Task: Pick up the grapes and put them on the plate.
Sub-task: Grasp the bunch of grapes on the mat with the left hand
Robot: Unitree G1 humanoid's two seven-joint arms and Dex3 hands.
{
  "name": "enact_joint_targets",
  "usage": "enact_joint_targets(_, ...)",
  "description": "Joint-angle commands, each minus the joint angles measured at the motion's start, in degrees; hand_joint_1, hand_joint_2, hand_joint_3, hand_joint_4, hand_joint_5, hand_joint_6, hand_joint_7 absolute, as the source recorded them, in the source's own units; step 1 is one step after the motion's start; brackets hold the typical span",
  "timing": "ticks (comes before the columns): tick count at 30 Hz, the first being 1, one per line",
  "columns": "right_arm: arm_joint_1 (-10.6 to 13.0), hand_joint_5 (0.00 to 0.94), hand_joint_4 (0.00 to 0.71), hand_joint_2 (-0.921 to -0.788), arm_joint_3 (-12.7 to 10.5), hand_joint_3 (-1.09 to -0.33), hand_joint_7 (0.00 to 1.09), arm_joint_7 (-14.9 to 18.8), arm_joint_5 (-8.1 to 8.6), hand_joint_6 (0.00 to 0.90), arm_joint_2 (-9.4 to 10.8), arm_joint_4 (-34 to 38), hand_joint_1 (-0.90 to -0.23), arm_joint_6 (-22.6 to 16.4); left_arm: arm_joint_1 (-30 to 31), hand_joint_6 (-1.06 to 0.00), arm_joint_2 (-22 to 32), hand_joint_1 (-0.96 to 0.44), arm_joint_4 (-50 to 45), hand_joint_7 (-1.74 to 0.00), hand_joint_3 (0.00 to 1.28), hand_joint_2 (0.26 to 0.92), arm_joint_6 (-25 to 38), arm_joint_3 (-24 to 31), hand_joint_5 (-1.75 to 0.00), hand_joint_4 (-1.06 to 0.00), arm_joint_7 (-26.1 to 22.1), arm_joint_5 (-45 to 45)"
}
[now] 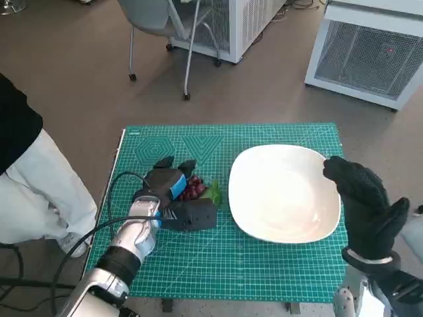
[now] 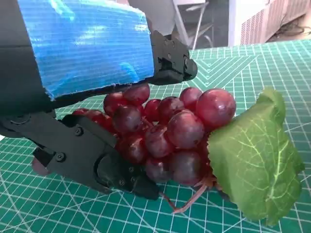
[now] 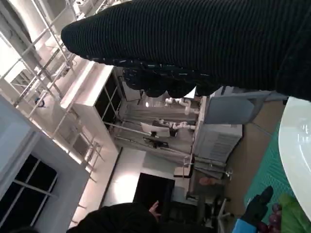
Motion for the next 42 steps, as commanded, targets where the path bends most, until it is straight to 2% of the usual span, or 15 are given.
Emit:
enact_joint_targets(1,1.3,0.443,0.426,-0.921,-0.1,-0.634,0.87,-0.5,-0.64,0.18,-0.1,0.0,-0.389,0.5,1.0,-0.22,-1.5,-0.37,3.5,0.0,0.0,0.785,0.3,-1.3,0.0,-0.11,-1.6,-1.0)
enact_joint_targets(15,1.7,0.447,0.424,-0.921,0.1,-0.634,0.87,-0.4,-0.41,0.18,-0.1,-0.8,-0.39,1.3,-1.5,-0.21,-3.4,-0.36,8.8,0.0,0.0,0.79,0.5,-1.8,0.0,-0.1,-4.7,-2.9)
enact_joint_targets(20,1.9,0.448,0.423,-0.921,0.1,-0.634,0.87,-0.2,-0.21,0.18,0.0,-0.9,-0.39,1.5,-2.1,-0.23,-3.8,-0.27,10.4,-0.01,0.0,0.785,-0.4,-1.9,-0.01,-0.13,-4.5,-3.7)
enact_joint_targets(21,1.9,0.449,0.423,-0.921,0.1,-0.634,0.87,-0.3,-0.27,0.18,0.0,-1.0,-0.39,1.6,-2.0,-0.28,-3.7,-0.22,10.6,-0.03,0.01,0.792,-0.9,-1.9,-0.04,-0.19,-3.8,-3.8)
enact_joint_targets(23,2.0,0.449,0.423,-0.921,0.0,-0.633,0.87,-0.4,-0.4,0.18,-0.1,-1.2,-0.39,1.6,-1.6,-0.43,-3.5,-0.09,10.9,-0.08,0.03,0.824,-2.5,-2.2,-0.19,-0.39,-1.1,-3.5)
enact_joint_targets(24,2.1,0.45,0.423,-0.921,0.0,-0.633,0.87,-0.5,-0.43,0.181,-0.1,-1.3,-0.39,1.7,-1.4,-0.53,-3.3,0.0,11.0,-0.11,0.04,0.847,-3.1,-2.5,-0.37,-0.5,0.1,-3.3)
enact_joint_targets(25,2.1,0.45,0.423,-0.921,0.0,-0.633,0.87,-0.5,-0.43,0.181,-0.2,-1.4,-0.39,1.7,-1.1,-0.61,-3.2,0.09,11.1,-0.13,0.06,0.866,-3.7,-2.8,-0.57,-0.56,1.5,-2.9)
enact_joint_targets(26,2.2,0.45,0.423,-0.921,0.0,-0.633,0.87,-0.5,-0.41,0.181,-0.2,-1.5,-0.39,1.8,-1.0,-0.65,-3.1,0.15,11.2,-0.21,0.07,0.881,-4.2,-3.1,-0.76,-0.58,2.5,-2.7)
enact_joint_targets(27,2.2,0.45,0.423,-0.921,-0.1,-0.633,0.87,-0.5,-0.38,0.181,-0.2,-1.5,-0.39,1.8,-0.8,-0.66,-3.0,0.17,11.3,-0.36,0.1,0.894,-4.6,-3.4,-0.95,-0.58,3.5,-2.4)
enact_joint_targets(30,2.2,0.451,0.423,-0.921,-0.3,-0.633,0.87,-0.4,-0.21,0.181,-0.4,-1.6,-0.39,1.9,-0.4,-0.55,-2.6,0.07,11.5,-0.98,0.2,0.902,-5.8,-4.4,-1.24,-0.51,6.1,-1.8)
enact_joint_targets(31,2.1,0.451,0.423,-0.921,-0.3,-0.633,0.87,-0.4,-0.16,0.181,-0.4,-1.6,-0.39,2.0,-0.4,-0.53,-2.5,0.05,11.6,-1.1,0.22,0.901,-6.0,-4.7,-1.29,-0.5,6.6,-1.7)
enact_joint_targets(33,2.1,0.451,0.423,-0.921,-0.3,-0.633,0.87,-0.4,-0.12,0.181,-0.5,-1.6,-0.39,2.0,-0.4,-0.5,-2.5,0.03,11.8,-1.24,0.24,0.905,-6.2,-4.9,-1.34,-0.48,7.1,-1.8)
enact_joint_targets(36,2.1,0.452,0.422,-0.921,-0.3,-0.634,0.87,-0.4,-0.11,0.181,-0.5,-1.6,-0.39,2.1,-0.5,-0.48,-2.5,0.01,12.1,-1.32,0.25,0.91,-6.4,-5.2,-1.38,-0.47,7.4,-2.0)
enact_joint_targets(39,2.1,0.452,0.422,-0.921,-0.4,-0.634,0.87,-0.4,-0.12,0.181,-0.5,-1.6,-0.39,2.1,-0.6,-0.48,-2.5,0.01,12.2,-1.32,0.25,0.912,-6.5,-5.5,-1.41,-0.46,7.3,-2.3)
enact_joint_targets(42,1.8,0.452,0.422,-0.921,-0.4,-0.633,0.87,-0.7,-0.31,0.182,-0.5,-1.4,-0.391,2.2,-1.0,-0.53,-2.4,0.01,12.1,-1.17,0.23,0.916,-6.2,-5.2,-1.52,-0.45,5.2,-3.0)
